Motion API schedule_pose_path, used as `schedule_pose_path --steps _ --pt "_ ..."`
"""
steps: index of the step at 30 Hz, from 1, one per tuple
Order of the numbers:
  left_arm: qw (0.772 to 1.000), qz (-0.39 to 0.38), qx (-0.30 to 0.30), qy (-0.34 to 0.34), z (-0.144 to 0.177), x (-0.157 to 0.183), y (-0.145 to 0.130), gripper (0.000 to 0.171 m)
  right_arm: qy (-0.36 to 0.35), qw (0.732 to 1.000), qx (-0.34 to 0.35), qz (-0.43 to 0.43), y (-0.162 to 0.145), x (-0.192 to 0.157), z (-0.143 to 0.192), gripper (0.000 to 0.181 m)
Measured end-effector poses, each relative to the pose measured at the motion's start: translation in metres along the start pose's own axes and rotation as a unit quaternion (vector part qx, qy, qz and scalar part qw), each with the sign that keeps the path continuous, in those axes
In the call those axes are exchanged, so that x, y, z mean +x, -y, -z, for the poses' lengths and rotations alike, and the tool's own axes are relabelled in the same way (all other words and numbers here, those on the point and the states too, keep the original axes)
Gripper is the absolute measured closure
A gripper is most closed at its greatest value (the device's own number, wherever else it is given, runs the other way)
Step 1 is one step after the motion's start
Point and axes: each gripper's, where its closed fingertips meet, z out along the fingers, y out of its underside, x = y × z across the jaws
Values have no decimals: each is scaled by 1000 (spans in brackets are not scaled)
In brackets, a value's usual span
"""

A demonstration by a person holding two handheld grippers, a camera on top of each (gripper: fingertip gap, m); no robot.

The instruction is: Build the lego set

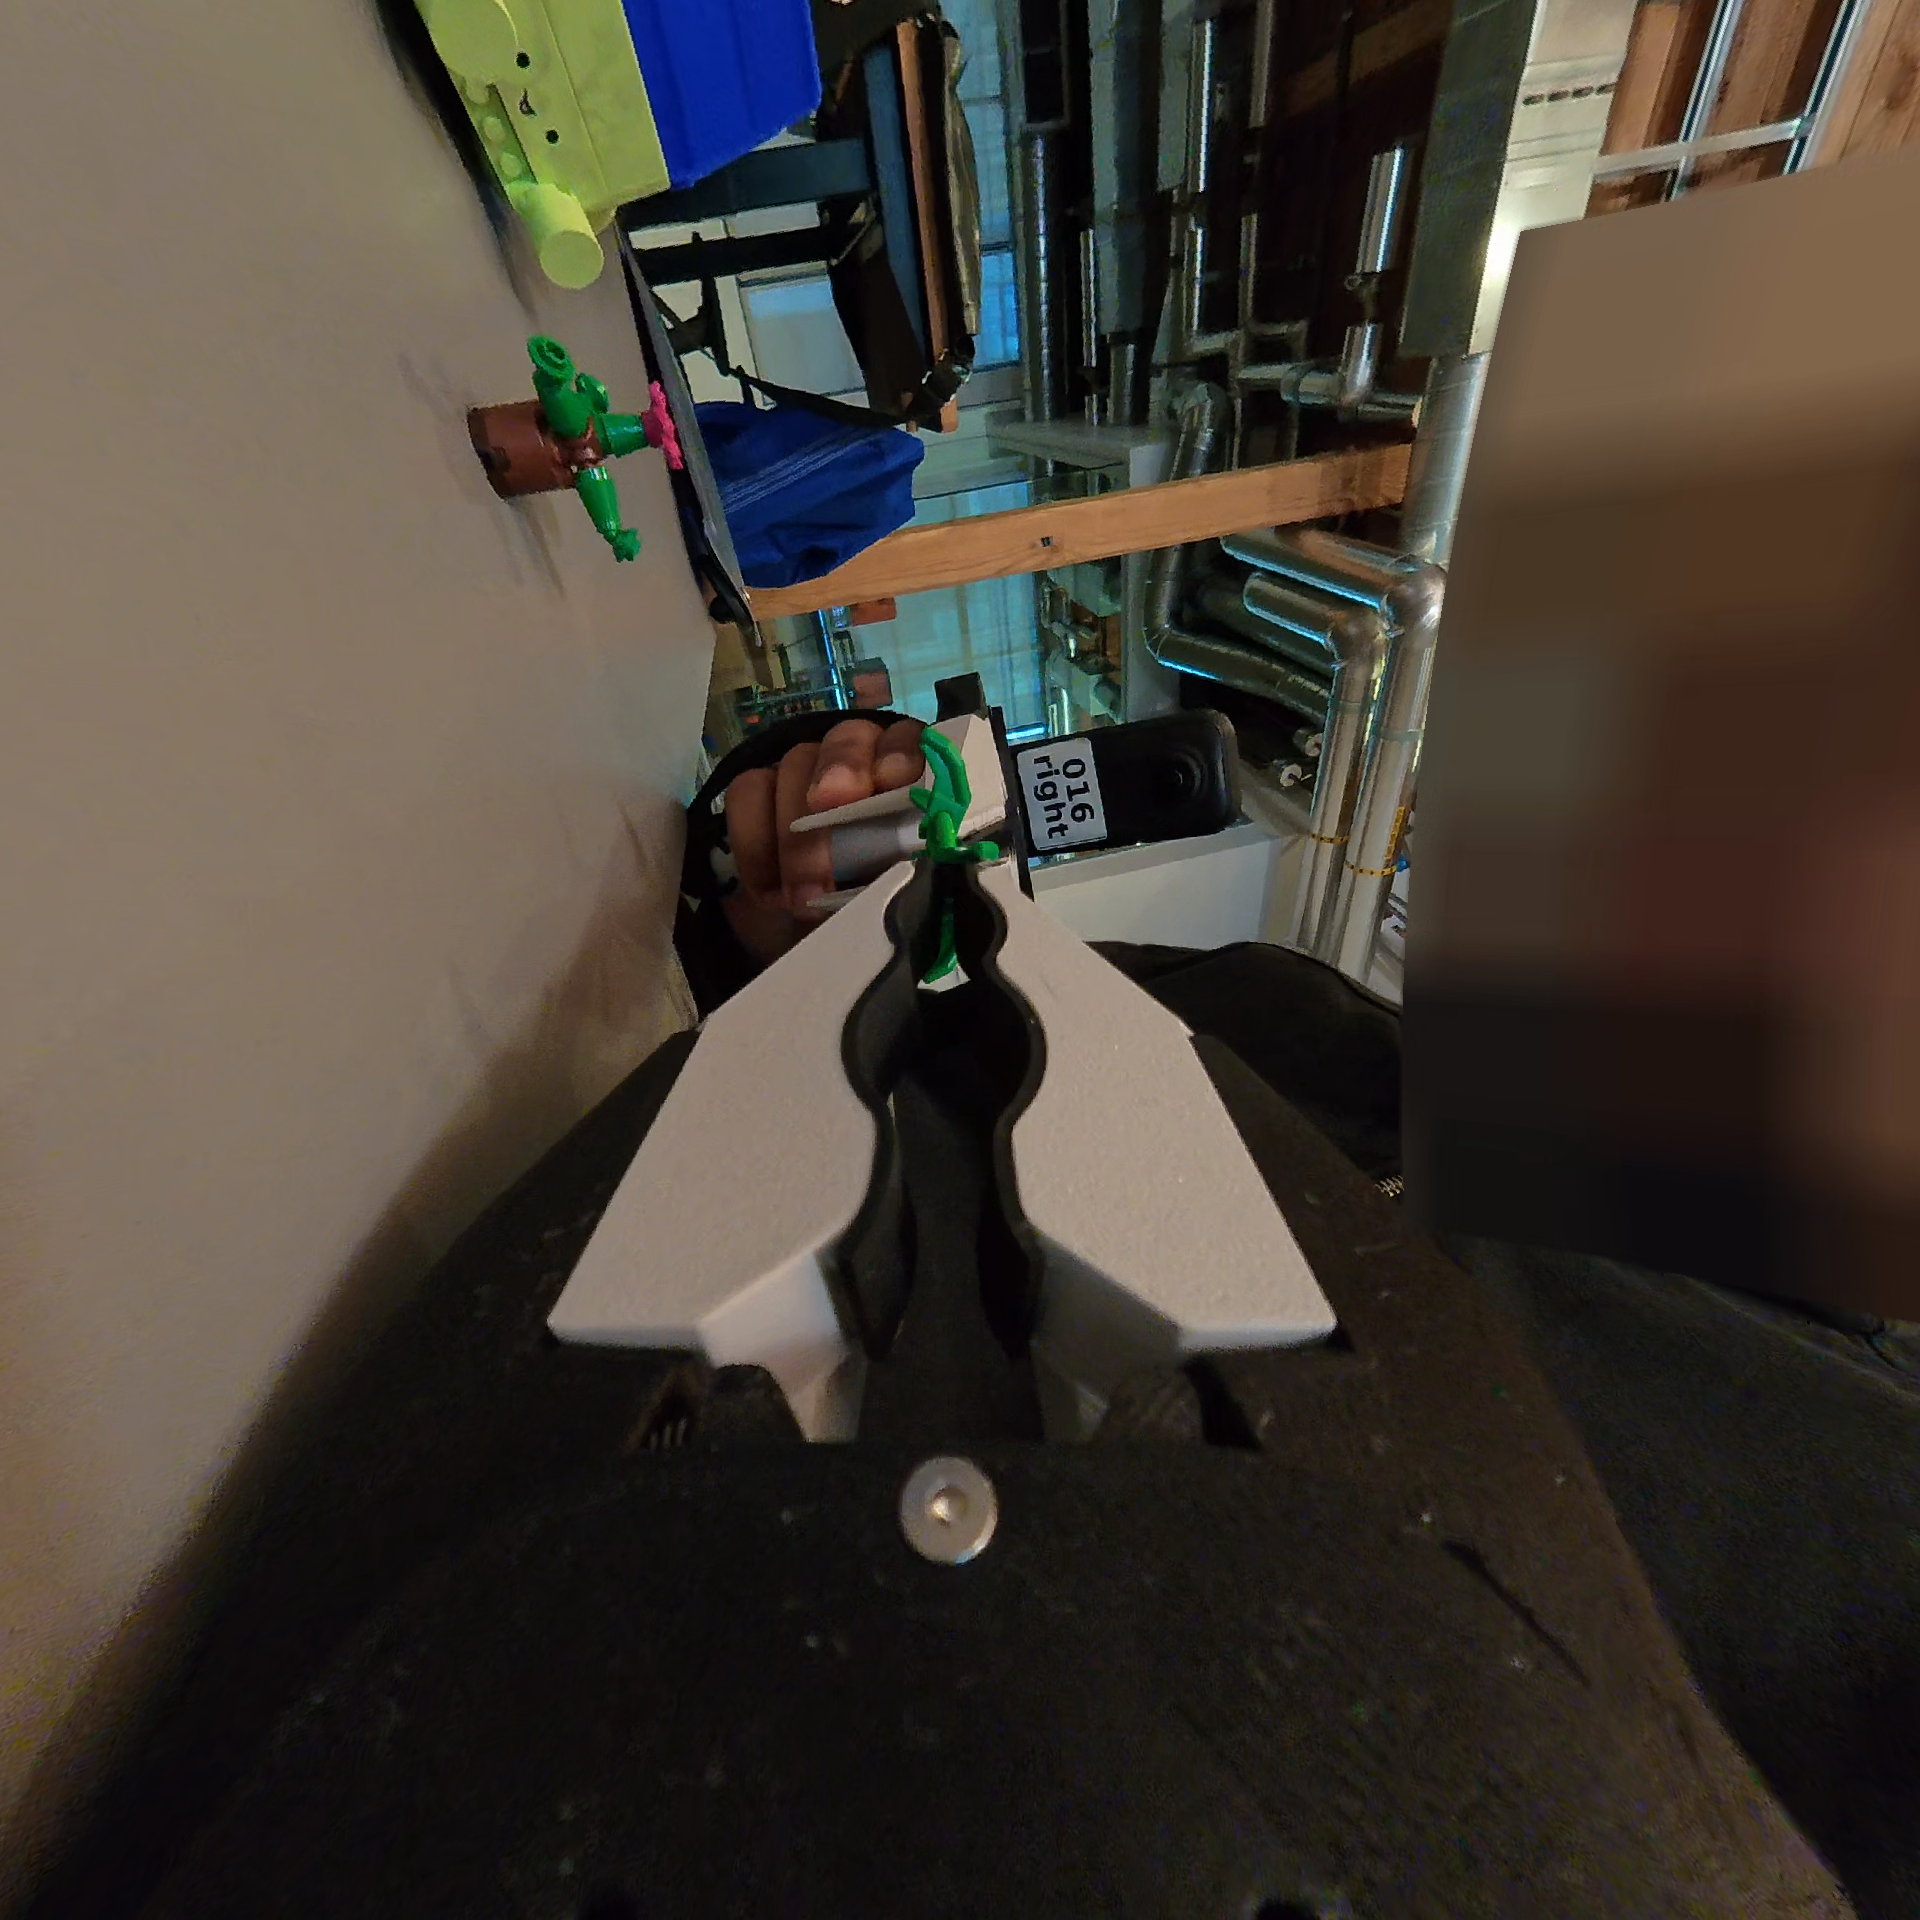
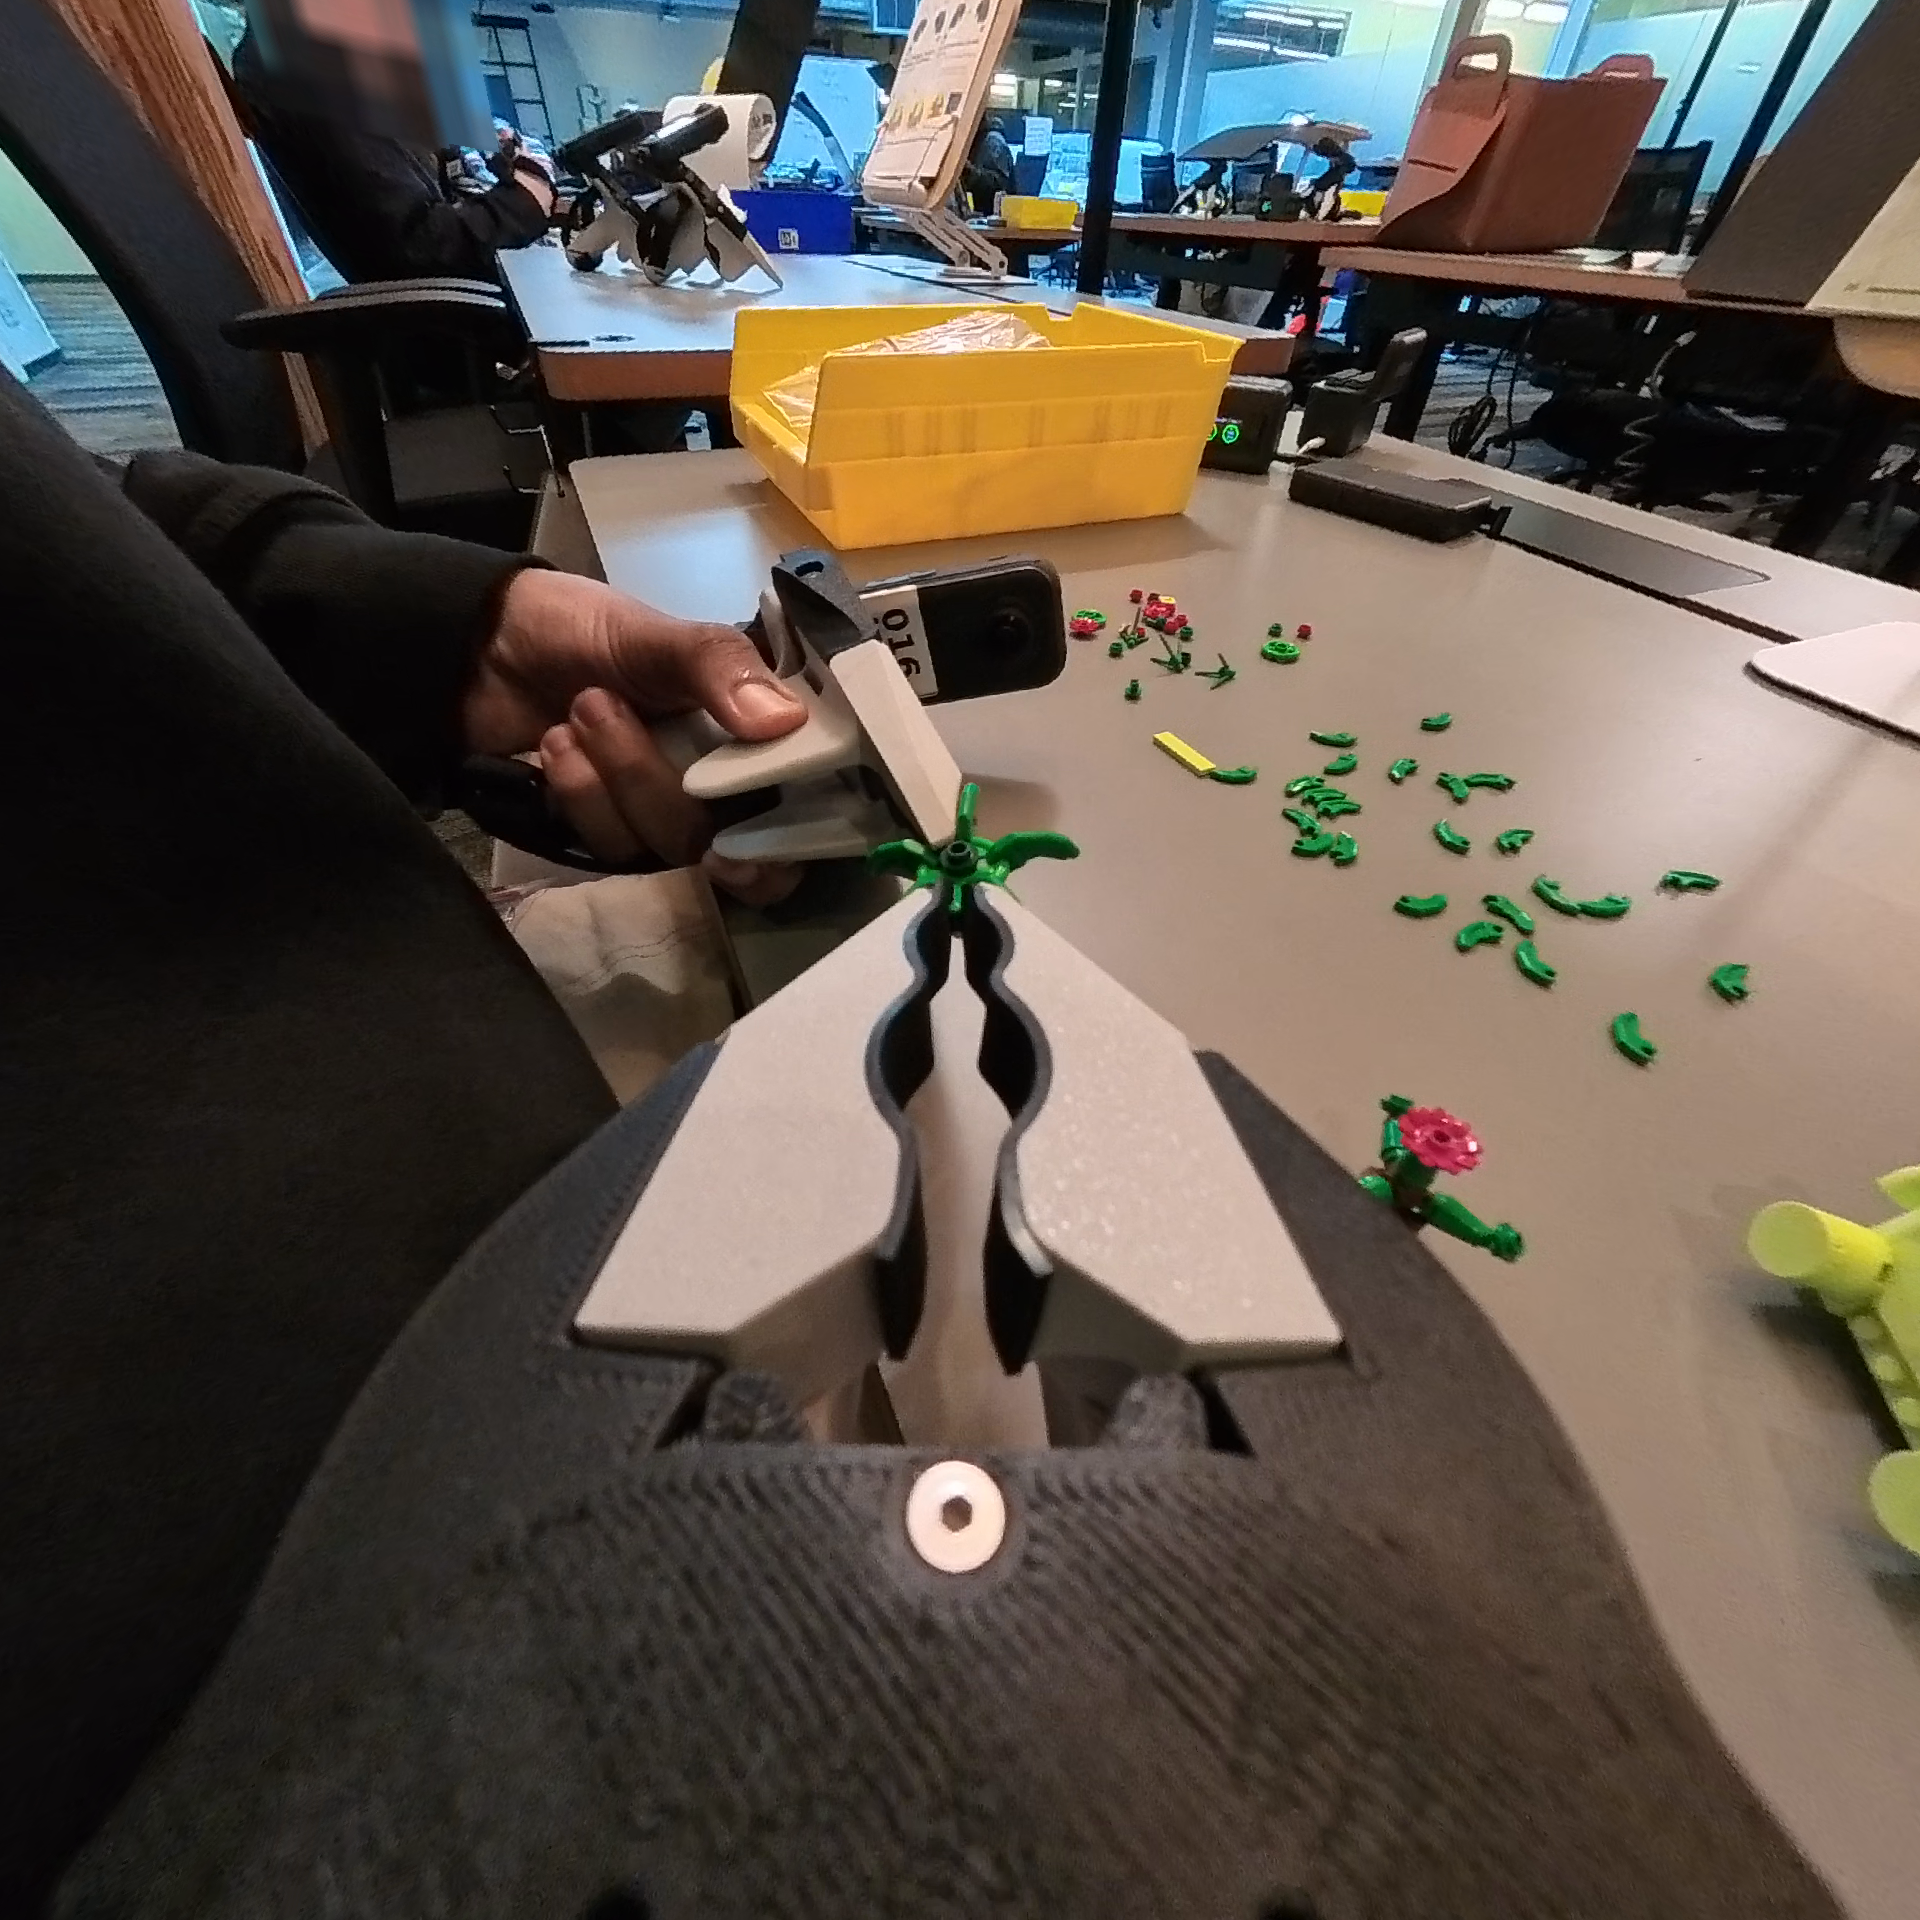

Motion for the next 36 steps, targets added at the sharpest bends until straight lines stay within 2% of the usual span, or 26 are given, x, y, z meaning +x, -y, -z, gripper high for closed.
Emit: schedule_pose_path --steps 6,9,14,18,24,30,33,36 --pt "1000 -13 23 5 1 0 9 168 -21 1000 -5 -8 0 7 -2 180" --pt "998 -43 22 46 1 -8 11 169 -37 999 -17 -8 -3 12 1 180" --pt "990 -85 15 114 10 -19 11 169 -64 985 -151 -47 -45 26 8 180" --pt "987 -100 11 127 12 -21 12 169 -84 972 -208 -75 -71 32 13 180" --pt "989 -104 12 109 11 -17 12 169 -89 965 -229 -93 -77 33 24 180" --pt "989 -107 3 101 10 -16 10 169 -91 961 -251 -77 -81 32 32 180" --pt "990 -107 4 96 10 -15 11 169 -92 963 -245 -70 -80 32 31 180" --pt "989 -110 3 99 10 -15 11 169 -81 971 -212 -71 -66 30 27 180"
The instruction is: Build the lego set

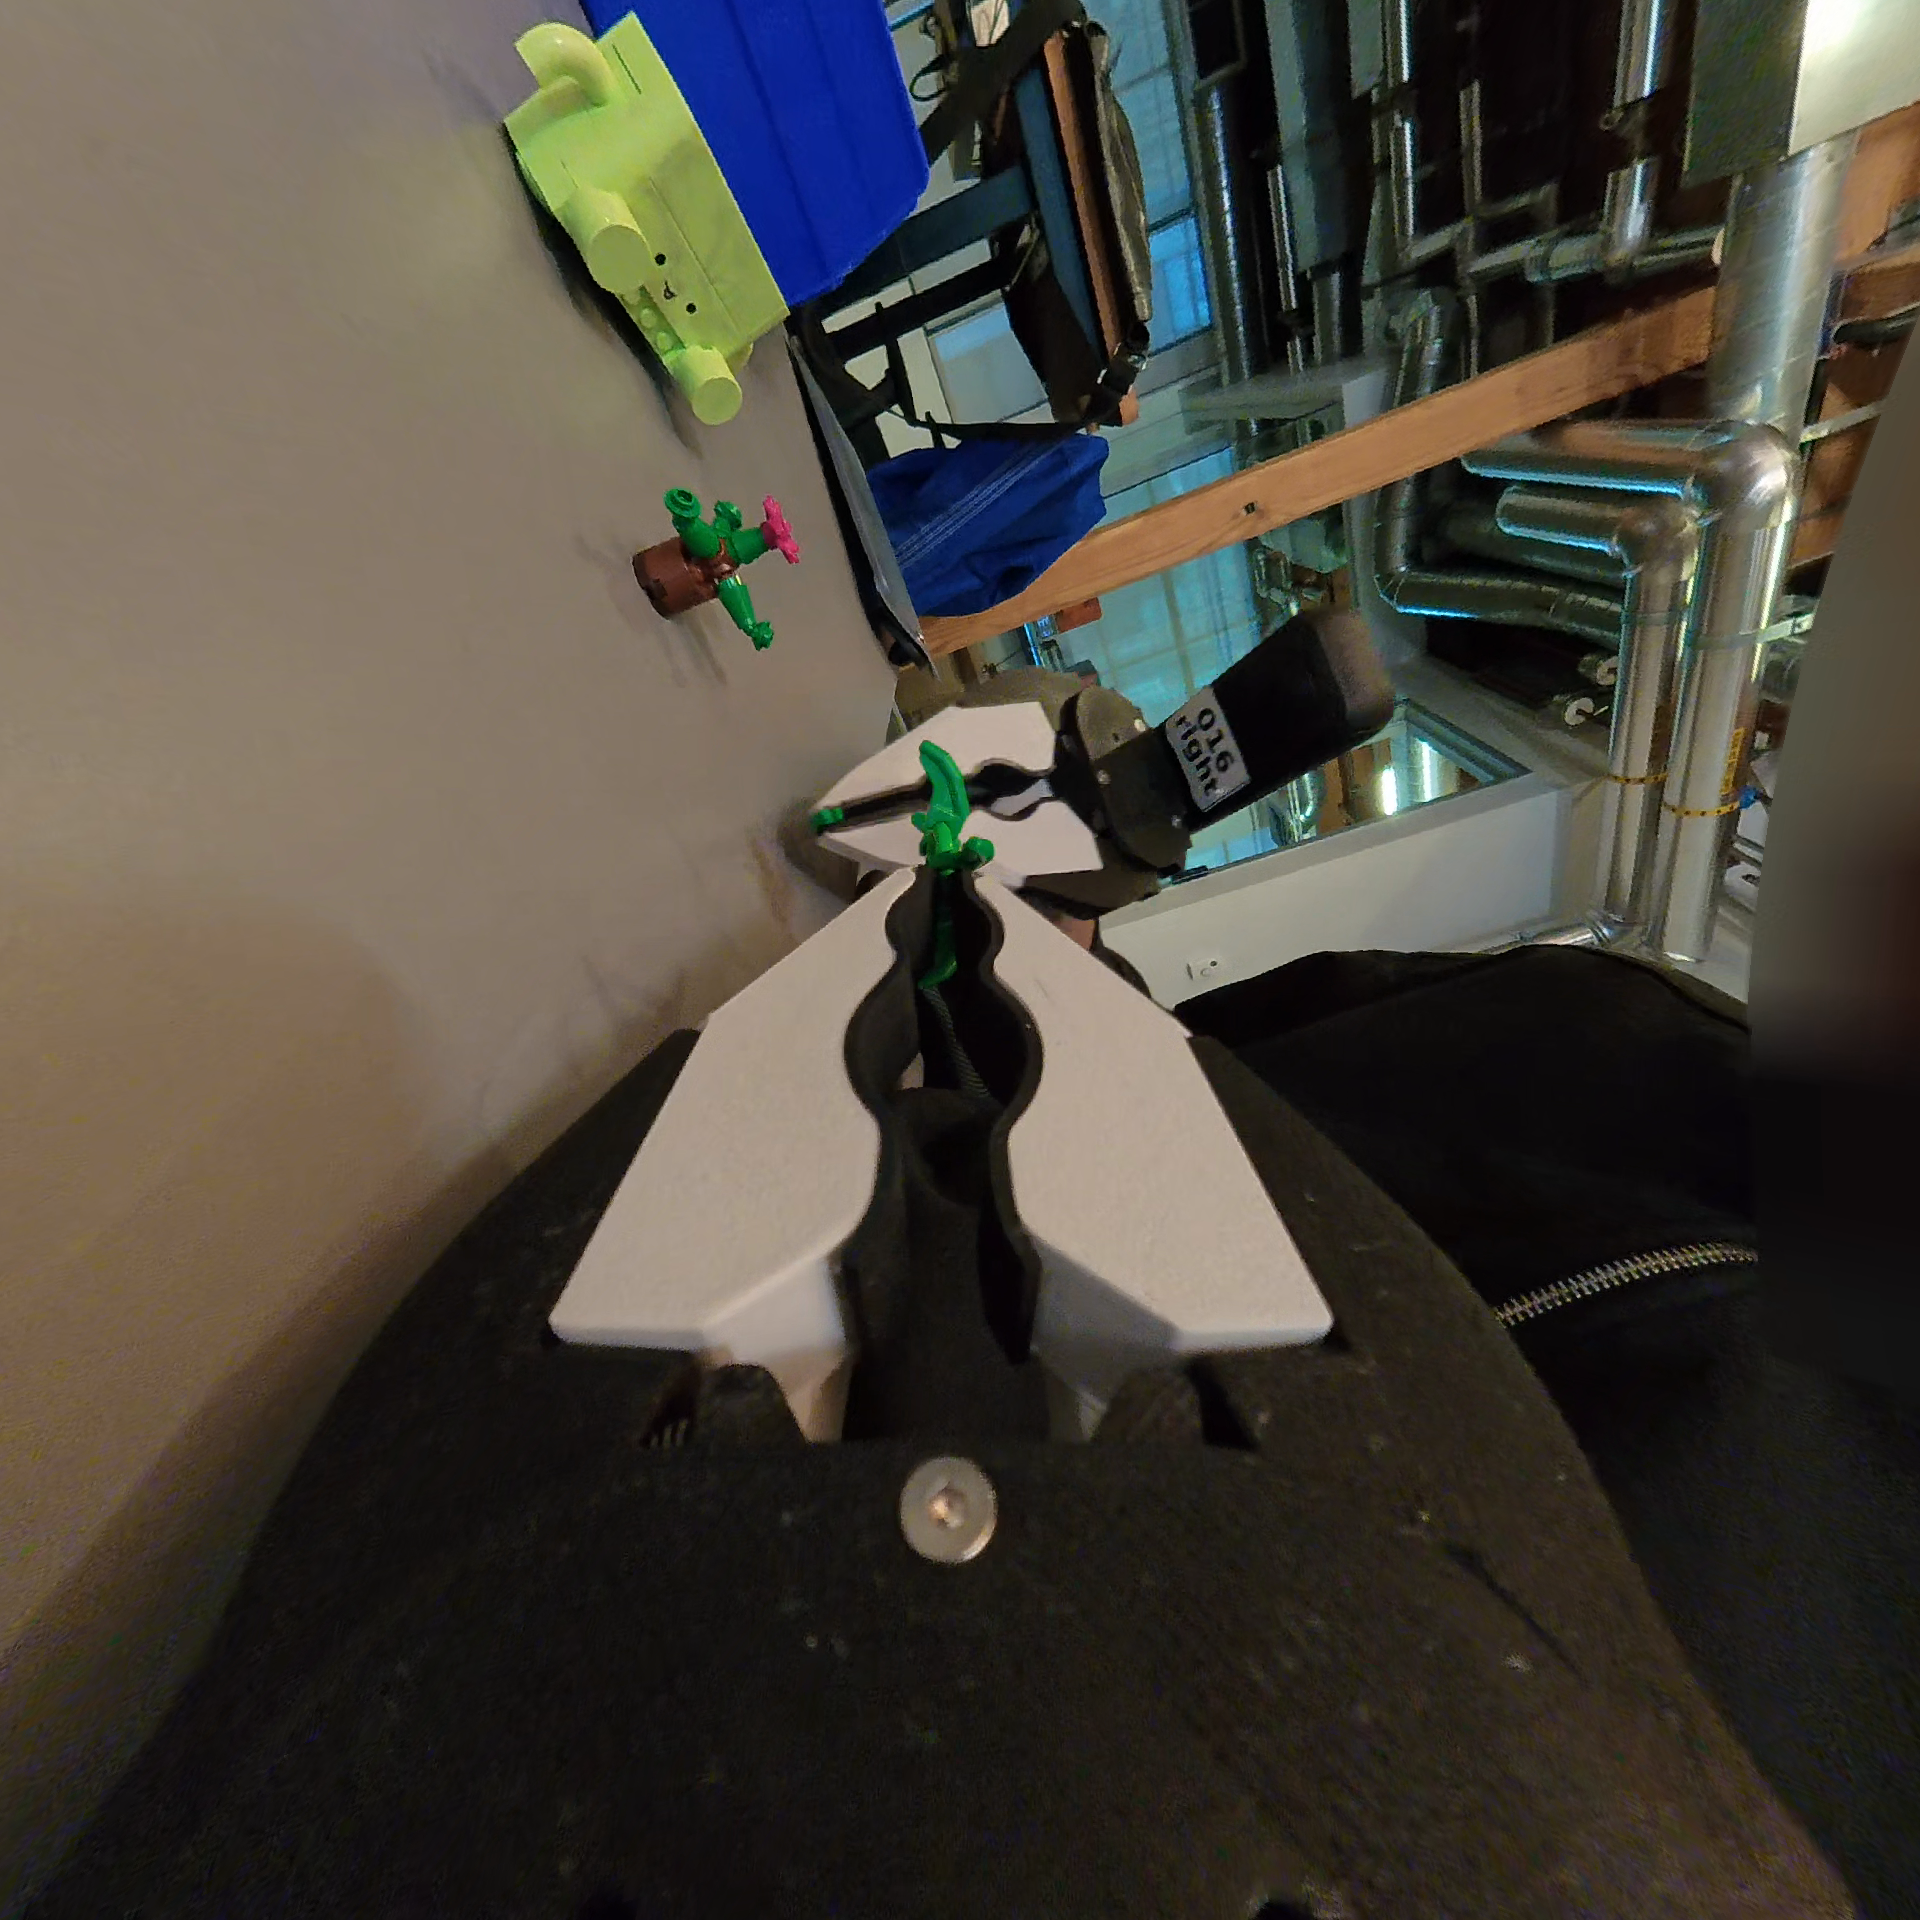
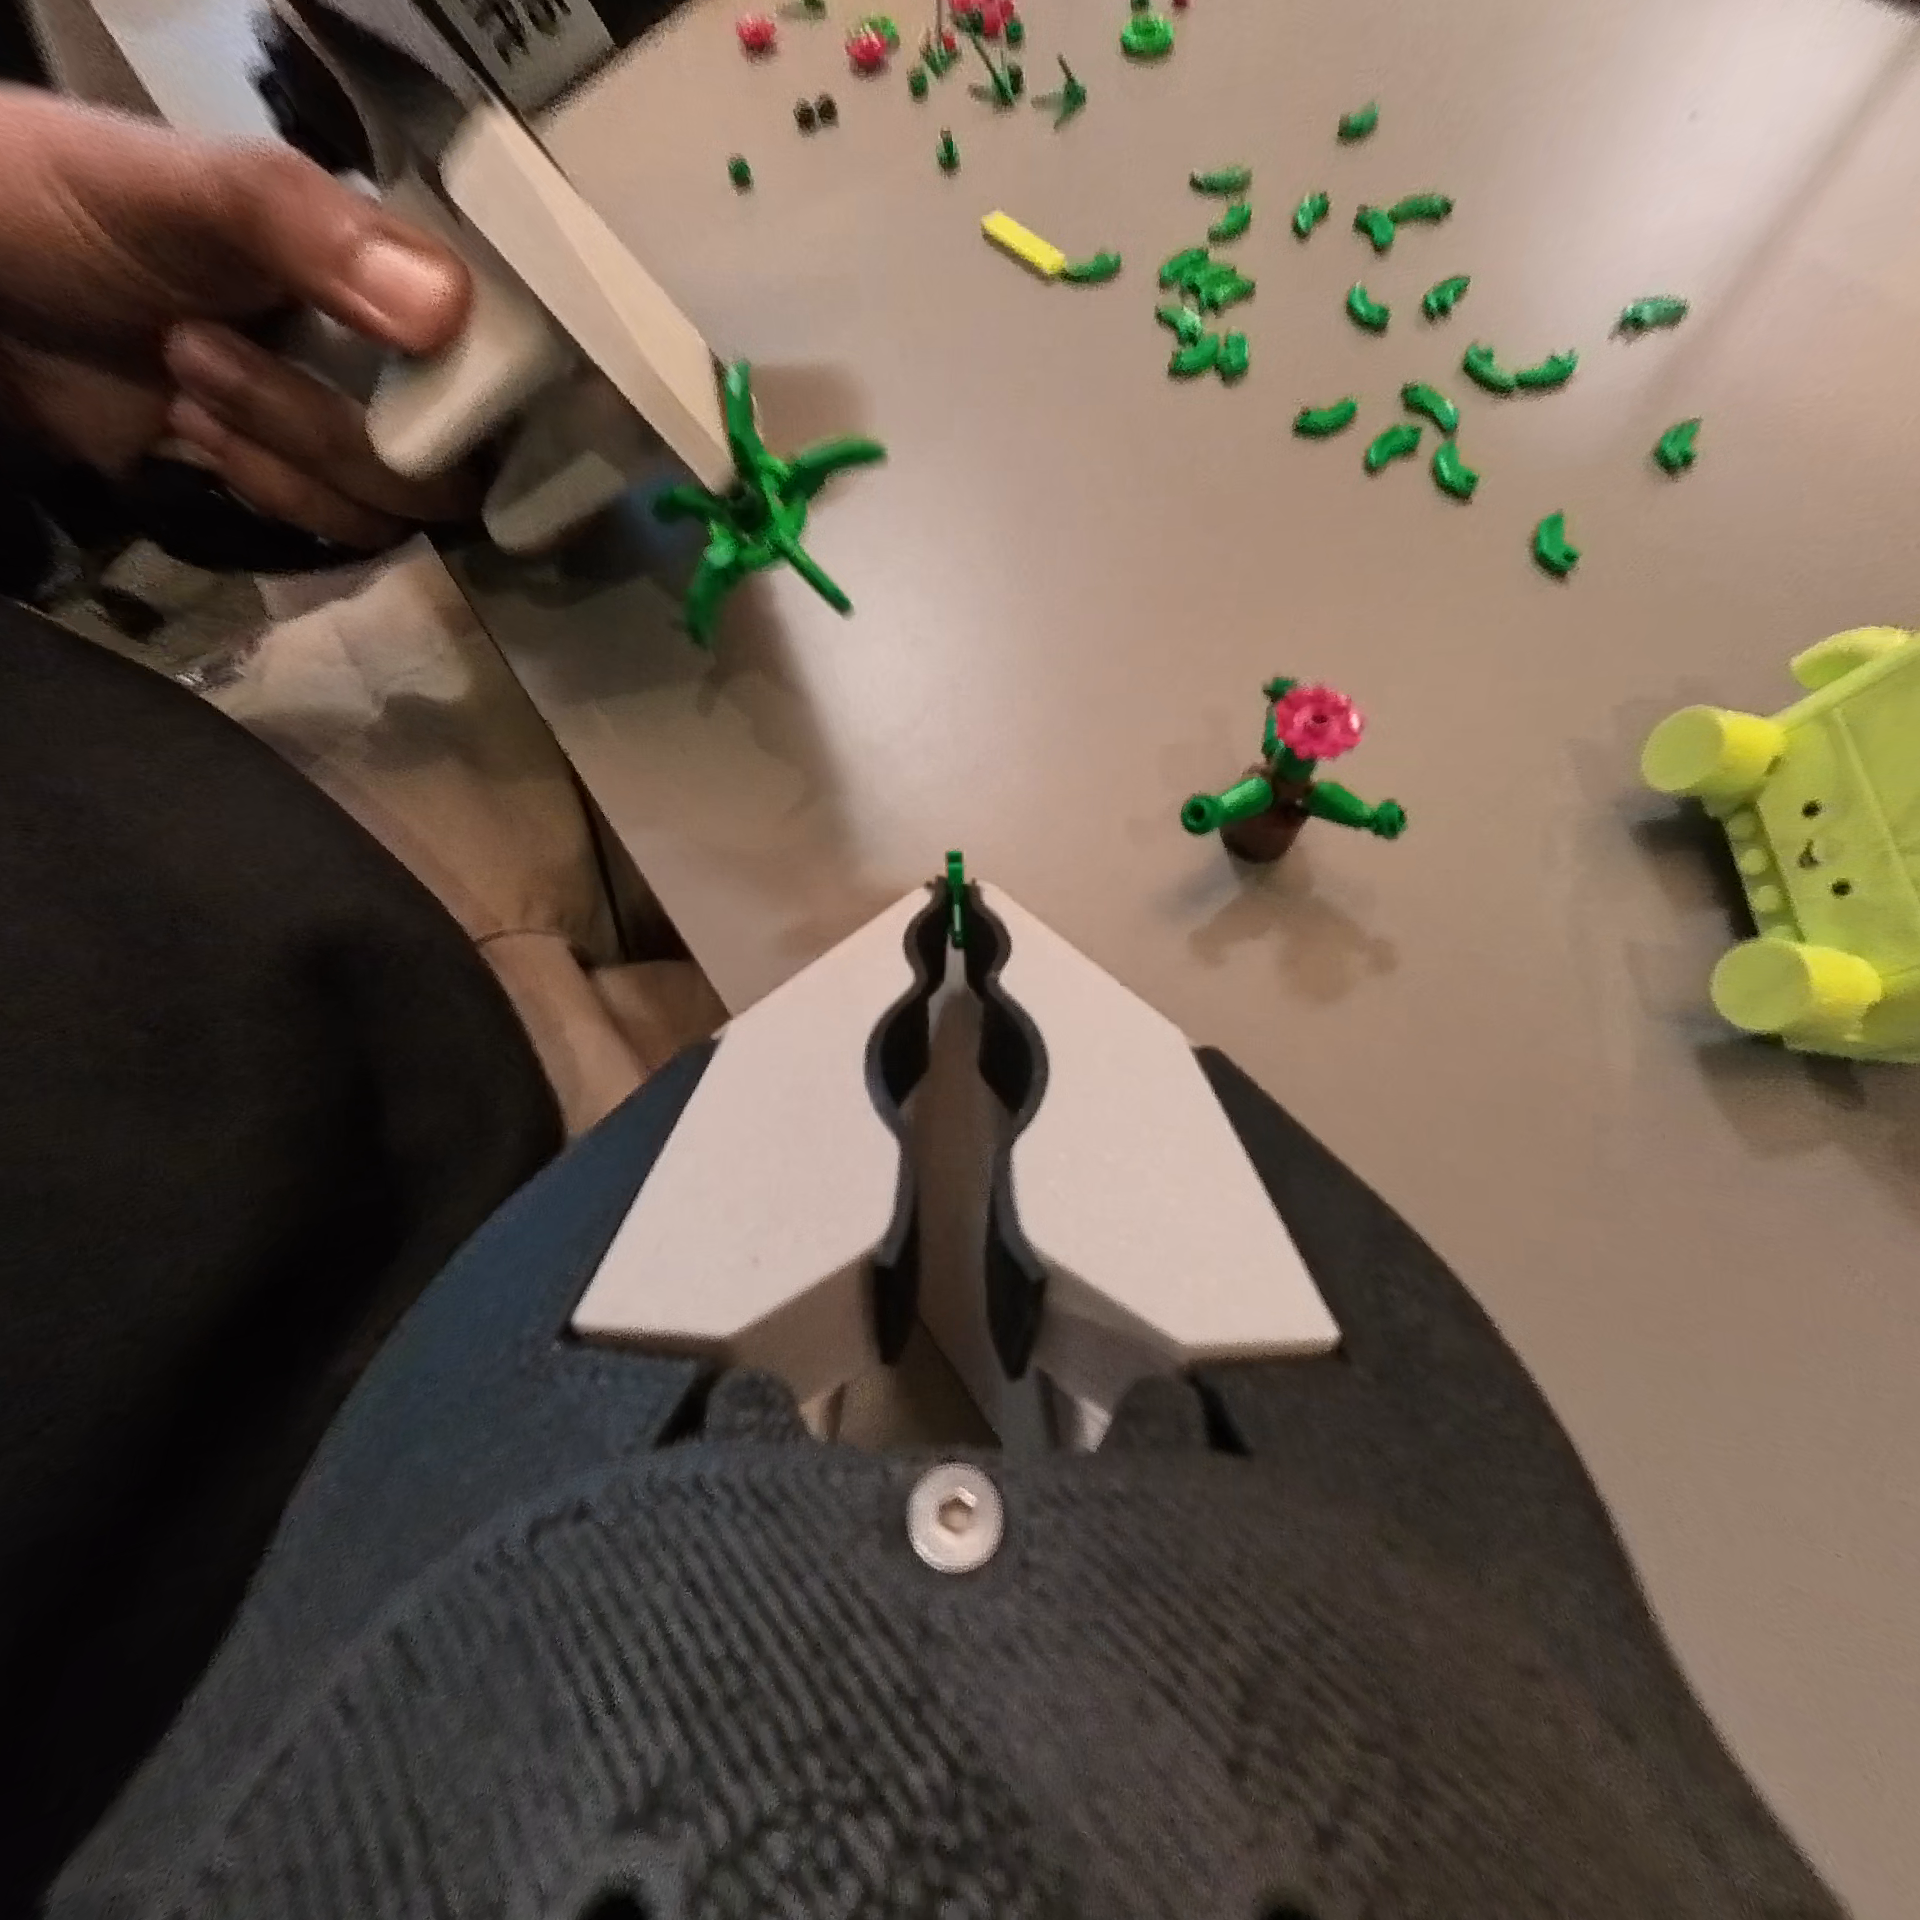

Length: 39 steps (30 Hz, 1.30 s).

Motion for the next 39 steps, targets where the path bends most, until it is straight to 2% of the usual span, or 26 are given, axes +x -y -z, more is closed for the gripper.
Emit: schedule_pose_path --steps 4,7,10,19,31,39 --pt "1000 0 -10 1 -2 0 -3 169 29 999 32 34 23 -13 3 180" --pt "1000 7 -5 -3 -2 -1 -1 169 44 996 9 83 25 -24 -5 180" --pt "1000 9 1 3 -2 -3 0 169 31 992 -3 124 27 -28 -13 180" --pt "1000 -4 8 27 -6 -7 -1 169 -8 988 1 157 39 -28 -18 181" --pt "998 -6 13 54 -9 -12 -2 169 -10 993 48 107 37 -24 -18 181" --pt "987 -48 -28 154 -12 -26 -28 168 3 996 25 88 11 -37 -21 181"
